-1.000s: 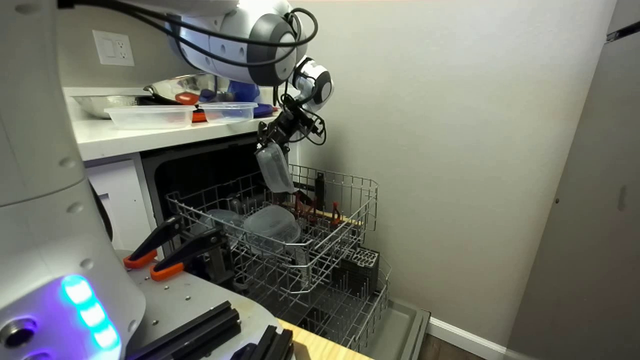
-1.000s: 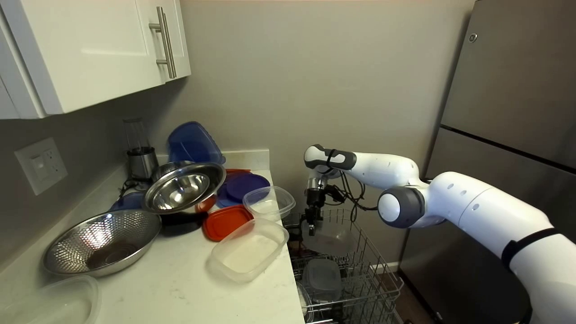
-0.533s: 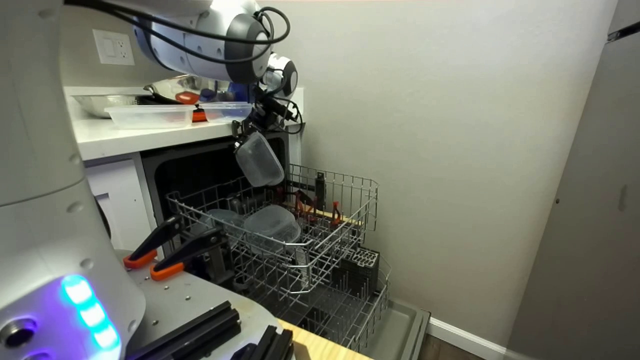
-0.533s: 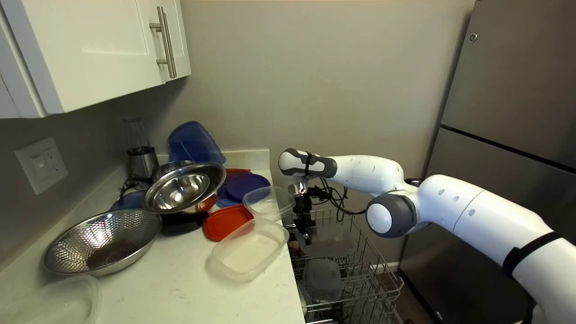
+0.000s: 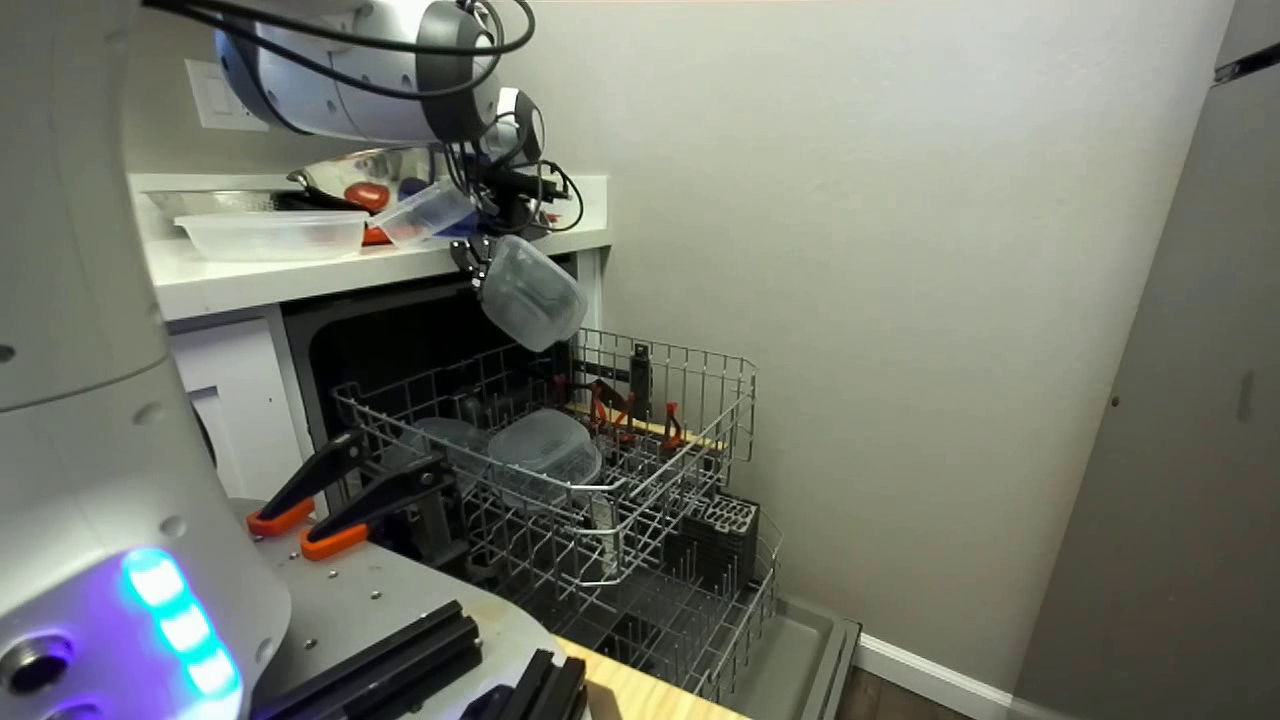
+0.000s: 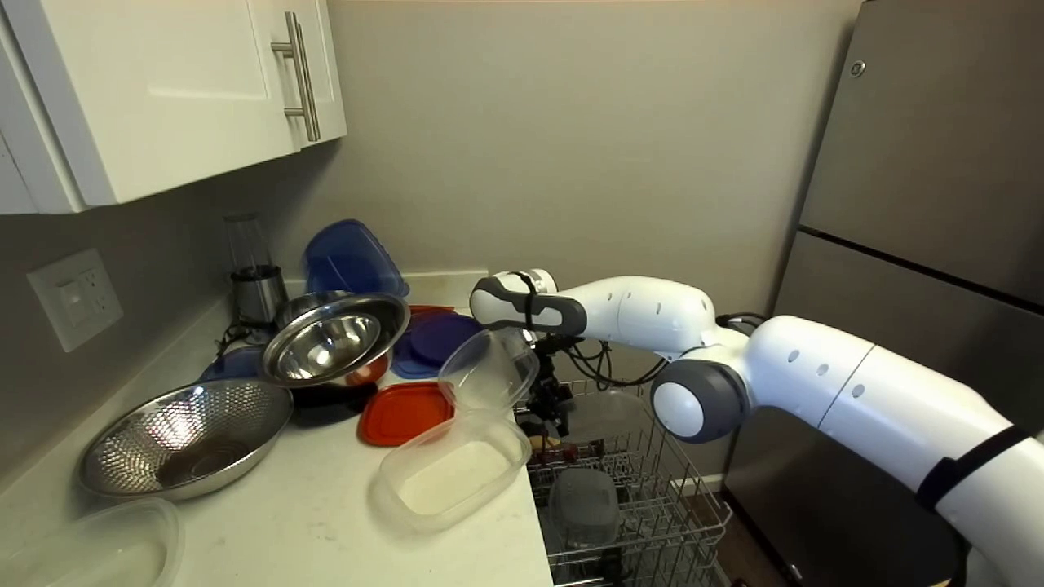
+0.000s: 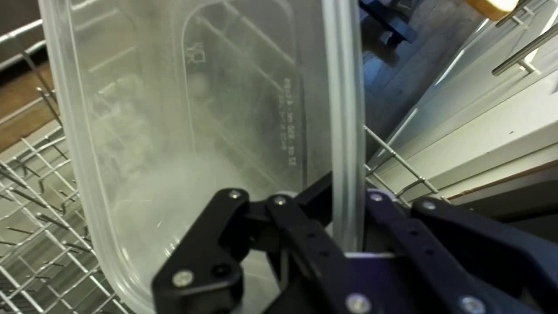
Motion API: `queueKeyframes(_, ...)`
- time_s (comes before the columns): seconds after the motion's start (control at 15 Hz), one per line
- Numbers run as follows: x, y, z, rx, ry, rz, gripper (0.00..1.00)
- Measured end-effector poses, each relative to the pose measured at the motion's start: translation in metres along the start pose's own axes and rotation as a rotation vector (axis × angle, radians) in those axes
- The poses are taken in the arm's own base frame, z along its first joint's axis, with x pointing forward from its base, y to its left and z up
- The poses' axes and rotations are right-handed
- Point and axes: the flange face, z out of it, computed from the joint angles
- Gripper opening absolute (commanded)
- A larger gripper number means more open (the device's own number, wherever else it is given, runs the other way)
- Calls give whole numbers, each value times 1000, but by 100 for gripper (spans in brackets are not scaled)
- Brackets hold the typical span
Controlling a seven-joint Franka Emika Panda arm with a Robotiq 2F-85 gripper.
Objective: Take the plastic bowl out of the dish washing rack
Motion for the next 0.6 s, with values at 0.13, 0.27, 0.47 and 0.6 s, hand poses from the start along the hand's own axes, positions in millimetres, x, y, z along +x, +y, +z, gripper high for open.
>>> queueKeyframes(0.13, -1, -1, -5, -44, 8, 72, 1)
queueKeyframes(0.27, -1, -2, -8, -68, 20, 136, 1)
queueKeyframes(0.47, -1, -1, -14, -82, 46, 197, 1)
queueKeyframes(0.6, -4, -2, -22, -104, 71, 235, 1)
